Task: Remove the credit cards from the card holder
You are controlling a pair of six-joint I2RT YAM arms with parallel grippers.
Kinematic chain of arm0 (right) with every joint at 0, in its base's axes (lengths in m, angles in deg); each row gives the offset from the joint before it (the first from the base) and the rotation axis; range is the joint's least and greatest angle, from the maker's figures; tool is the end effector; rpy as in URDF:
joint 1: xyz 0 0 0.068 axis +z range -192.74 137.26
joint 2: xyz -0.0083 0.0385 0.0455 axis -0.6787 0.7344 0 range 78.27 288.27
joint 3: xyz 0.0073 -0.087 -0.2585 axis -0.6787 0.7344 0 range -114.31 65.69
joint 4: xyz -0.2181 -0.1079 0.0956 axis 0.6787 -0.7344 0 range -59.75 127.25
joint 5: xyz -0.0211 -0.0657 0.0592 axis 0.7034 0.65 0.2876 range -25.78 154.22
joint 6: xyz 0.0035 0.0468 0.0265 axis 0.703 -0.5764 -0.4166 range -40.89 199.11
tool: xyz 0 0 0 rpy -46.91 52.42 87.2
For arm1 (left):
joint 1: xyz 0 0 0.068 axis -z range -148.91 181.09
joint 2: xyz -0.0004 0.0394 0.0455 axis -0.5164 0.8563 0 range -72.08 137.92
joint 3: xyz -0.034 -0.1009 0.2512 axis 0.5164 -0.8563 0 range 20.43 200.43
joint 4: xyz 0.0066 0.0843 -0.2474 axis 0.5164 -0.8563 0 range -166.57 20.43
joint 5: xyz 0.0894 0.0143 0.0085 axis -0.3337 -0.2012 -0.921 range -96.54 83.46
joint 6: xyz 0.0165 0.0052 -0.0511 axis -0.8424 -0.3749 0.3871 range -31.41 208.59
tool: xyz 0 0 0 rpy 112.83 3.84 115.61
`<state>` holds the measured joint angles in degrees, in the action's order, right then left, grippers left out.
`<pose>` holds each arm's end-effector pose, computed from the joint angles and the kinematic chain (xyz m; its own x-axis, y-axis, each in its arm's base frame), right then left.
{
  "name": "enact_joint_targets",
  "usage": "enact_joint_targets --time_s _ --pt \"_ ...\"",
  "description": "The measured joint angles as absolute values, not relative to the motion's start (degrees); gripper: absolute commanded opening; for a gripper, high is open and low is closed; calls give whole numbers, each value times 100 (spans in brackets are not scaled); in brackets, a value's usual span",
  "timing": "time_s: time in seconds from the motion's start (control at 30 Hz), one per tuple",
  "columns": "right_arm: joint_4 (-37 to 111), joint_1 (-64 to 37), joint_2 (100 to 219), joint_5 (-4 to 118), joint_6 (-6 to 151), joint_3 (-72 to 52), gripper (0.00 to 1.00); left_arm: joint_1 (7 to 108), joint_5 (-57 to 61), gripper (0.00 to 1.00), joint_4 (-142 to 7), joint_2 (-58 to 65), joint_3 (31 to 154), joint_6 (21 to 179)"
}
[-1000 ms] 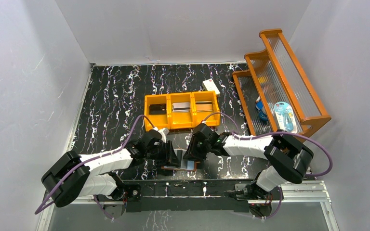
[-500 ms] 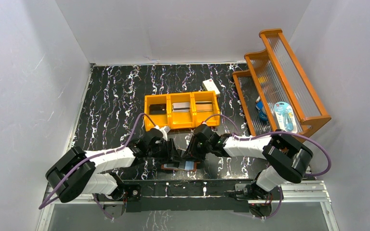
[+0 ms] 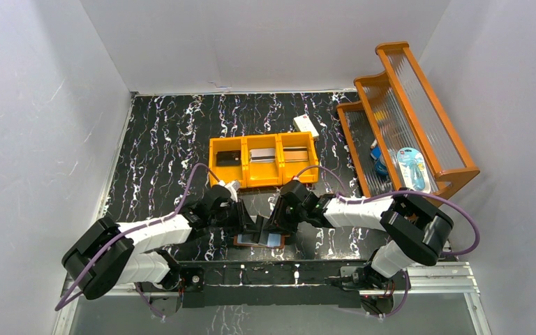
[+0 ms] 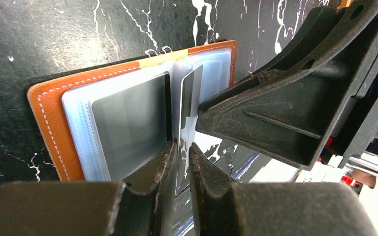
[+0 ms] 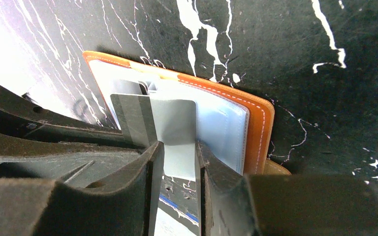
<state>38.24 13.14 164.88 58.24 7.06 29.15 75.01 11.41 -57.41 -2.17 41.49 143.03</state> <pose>0.1537 0.2333 0.1451 -0.9503 0.2841 -0.1271 0.1375 0.7497 0.6474 0.1524 -0.1621 0.1520 -0.9319 -0.1769 -0.3166 0.1373 0.6359 -0.7595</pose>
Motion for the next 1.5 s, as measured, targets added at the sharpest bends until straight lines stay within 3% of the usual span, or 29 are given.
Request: enact_joint_targets --time_s 0.17,0.4,1.0,1.3,1.5 --pt "3824 1314 16488 5824 706 2915 39 7501 1290 16 -5623 -55 4149 14257" --pt "3824 1314 16488 5824 706 2915 39 7501 1439 0 -5584 137 4158 14217" --pt "3776 1314 16429 5887 688 2948 40 7497 1102 0 -6521 -433 4479 13824" --pt "1743 1305 16046 6676 1635 1805 44 7473 615 0 -7741 -855 5355 13319" --pt "1896 1276 15756 6521 1786 1564 43 7471 247 0 -8399 -1098 5659 13057"
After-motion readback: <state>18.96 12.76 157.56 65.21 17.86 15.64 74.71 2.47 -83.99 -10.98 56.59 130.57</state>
